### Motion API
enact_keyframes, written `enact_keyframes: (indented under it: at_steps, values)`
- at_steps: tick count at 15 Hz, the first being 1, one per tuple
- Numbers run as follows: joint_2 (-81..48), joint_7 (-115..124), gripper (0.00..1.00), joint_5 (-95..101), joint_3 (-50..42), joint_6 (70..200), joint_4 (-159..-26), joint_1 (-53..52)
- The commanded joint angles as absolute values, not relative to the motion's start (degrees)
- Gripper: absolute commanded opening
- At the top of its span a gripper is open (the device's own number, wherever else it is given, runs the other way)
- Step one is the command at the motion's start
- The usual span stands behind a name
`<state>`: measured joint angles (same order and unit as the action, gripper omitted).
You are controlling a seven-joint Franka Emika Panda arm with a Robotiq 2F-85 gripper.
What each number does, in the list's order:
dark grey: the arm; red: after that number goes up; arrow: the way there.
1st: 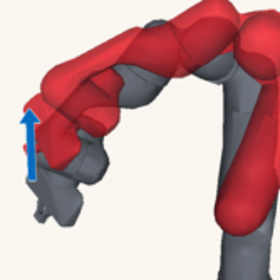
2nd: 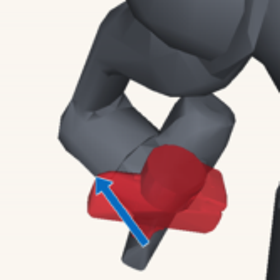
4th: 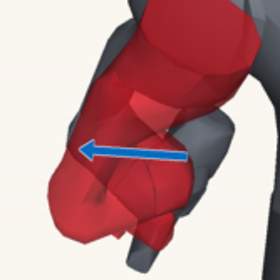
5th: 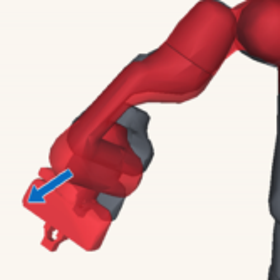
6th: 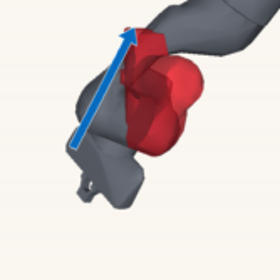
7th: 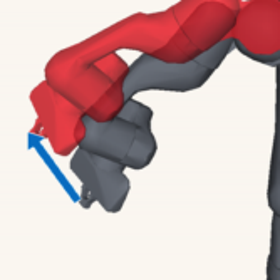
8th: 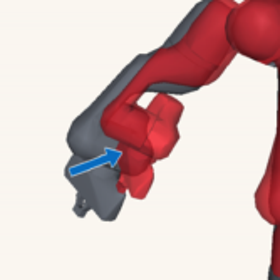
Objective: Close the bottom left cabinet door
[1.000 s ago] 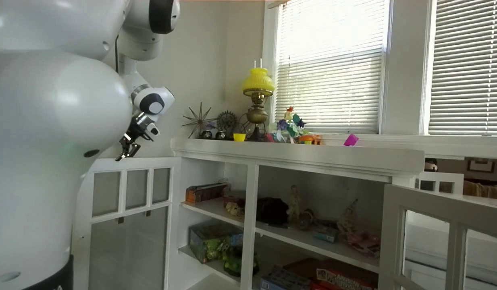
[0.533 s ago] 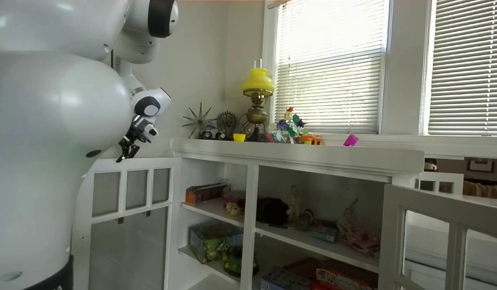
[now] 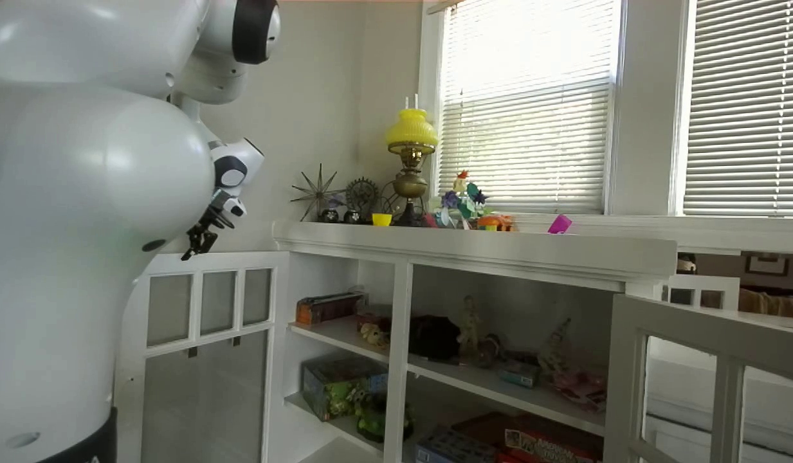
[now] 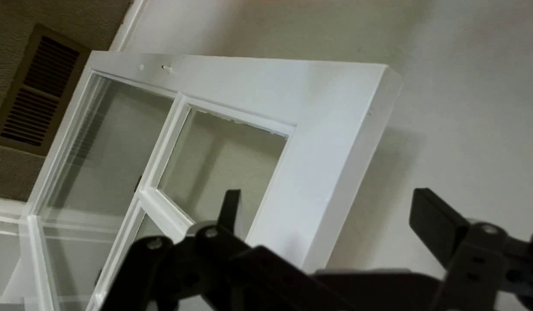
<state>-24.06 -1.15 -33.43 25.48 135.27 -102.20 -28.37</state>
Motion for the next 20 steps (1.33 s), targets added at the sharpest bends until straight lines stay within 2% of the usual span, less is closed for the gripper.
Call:
enact_keyframes:
  at_steps: [1, 15, 20]
  values:
    - [-26.3, 2.8, 1.0, -28.9, 25.1, 135.9, -99.6, -29.8]
    - [-35.1, 5.2, 1.0, -21.1, 24.7, 134.0, -90.2, -33.6]
    - [-34.6, 5.8, 1.0, -15.6, 22.4, 131.9, -89.5, -35.3]
